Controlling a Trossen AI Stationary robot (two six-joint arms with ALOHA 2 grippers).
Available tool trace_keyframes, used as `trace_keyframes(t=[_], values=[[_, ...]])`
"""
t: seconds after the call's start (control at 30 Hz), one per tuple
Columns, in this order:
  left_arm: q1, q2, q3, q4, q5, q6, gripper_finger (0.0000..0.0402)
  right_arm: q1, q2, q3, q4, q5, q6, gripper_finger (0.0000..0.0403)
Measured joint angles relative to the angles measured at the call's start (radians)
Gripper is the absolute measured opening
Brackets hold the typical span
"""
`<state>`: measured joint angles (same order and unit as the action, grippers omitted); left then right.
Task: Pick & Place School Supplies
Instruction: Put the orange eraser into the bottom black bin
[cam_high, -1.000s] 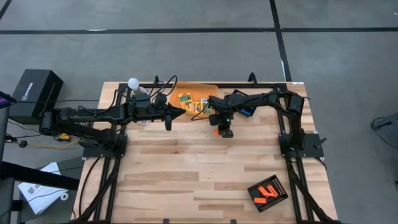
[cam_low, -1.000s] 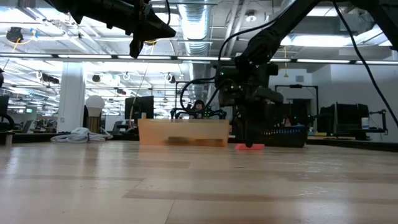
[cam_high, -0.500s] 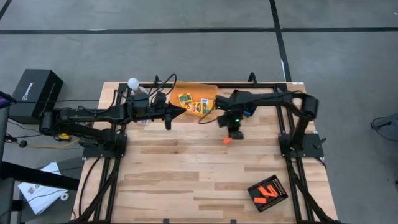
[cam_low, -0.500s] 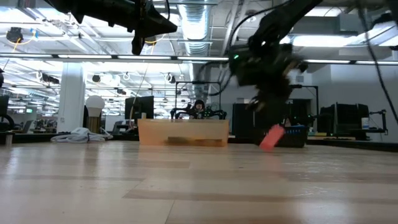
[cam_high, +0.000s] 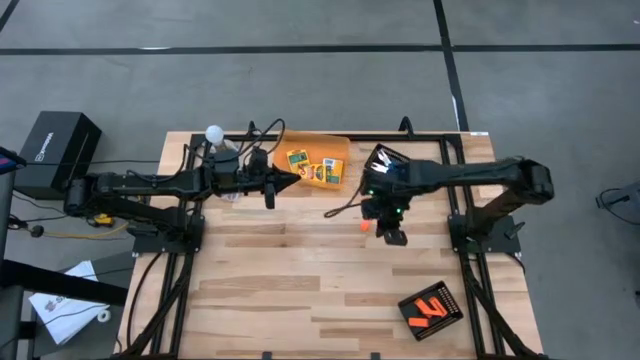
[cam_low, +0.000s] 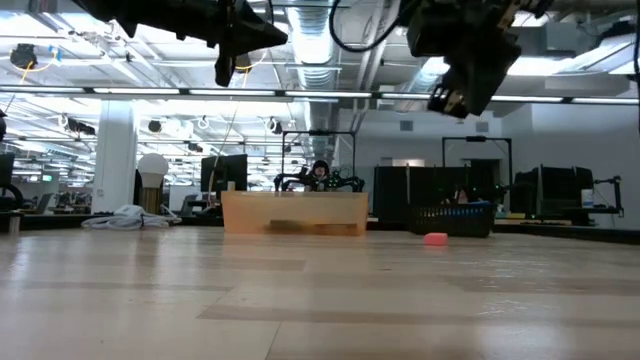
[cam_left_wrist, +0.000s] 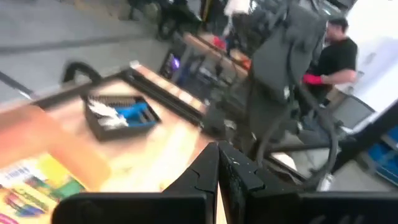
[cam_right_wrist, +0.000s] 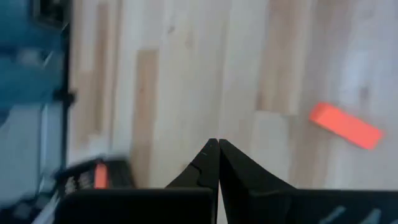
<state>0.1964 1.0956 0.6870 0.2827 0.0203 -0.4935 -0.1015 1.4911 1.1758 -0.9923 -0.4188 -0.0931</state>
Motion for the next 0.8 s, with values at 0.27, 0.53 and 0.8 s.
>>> trace_keyframes(t=[0.27, 0.53, 0.8], values=[[-0.101, 0.221, 0.095, -0.013, 0.078, -0.007, 0.0, 0.069, -0.194, -0.14, 0.209, 0.222, 0.397, 0.0001], [-0.172, 0.499, 0.295, -0.011, -0.015, 0.067, 0.0, 0.094, -0.308, -0.378, 0.507, 0.517, 0.747, 0.0], [-0.065, 0.467, 0.297, -0.062, -0.03, 0.098, 0.0, 0.083, -0.219, -0.626, 0.814, 0.492, 0.864, 0.0]])
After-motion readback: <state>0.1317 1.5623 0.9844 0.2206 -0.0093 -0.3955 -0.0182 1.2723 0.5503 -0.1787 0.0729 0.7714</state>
